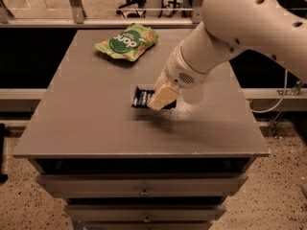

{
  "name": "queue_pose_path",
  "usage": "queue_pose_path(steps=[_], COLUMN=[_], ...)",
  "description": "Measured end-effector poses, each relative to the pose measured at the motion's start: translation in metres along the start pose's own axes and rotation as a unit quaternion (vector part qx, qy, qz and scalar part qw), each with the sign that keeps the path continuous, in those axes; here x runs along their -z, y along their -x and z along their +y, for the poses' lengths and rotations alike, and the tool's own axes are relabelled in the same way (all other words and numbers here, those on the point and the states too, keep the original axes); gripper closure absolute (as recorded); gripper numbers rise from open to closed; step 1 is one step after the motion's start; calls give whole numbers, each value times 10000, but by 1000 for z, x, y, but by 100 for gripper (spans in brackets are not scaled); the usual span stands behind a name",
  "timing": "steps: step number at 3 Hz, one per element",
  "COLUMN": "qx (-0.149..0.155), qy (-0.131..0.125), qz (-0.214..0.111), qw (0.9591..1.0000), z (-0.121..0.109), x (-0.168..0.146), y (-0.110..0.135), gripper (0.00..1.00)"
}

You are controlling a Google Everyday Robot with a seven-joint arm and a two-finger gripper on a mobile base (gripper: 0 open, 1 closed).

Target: Move rxbar blueberry near coke can

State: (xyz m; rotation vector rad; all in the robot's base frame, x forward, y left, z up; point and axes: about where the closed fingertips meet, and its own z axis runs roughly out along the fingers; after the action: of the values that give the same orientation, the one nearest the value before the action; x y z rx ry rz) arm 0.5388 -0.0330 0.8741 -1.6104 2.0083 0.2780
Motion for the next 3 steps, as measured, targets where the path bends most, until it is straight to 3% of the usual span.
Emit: queue_pose_path(steps=[1,2,3], qx=[-277,-772,-1055], qy=[-184,-607,-827], qz=[-113,-5,106], qw=[9994,9952,9909], z=[-20,-66,-90], x=[9,31,42], y=[-25,-87,-124], gripper=[100,100,100])
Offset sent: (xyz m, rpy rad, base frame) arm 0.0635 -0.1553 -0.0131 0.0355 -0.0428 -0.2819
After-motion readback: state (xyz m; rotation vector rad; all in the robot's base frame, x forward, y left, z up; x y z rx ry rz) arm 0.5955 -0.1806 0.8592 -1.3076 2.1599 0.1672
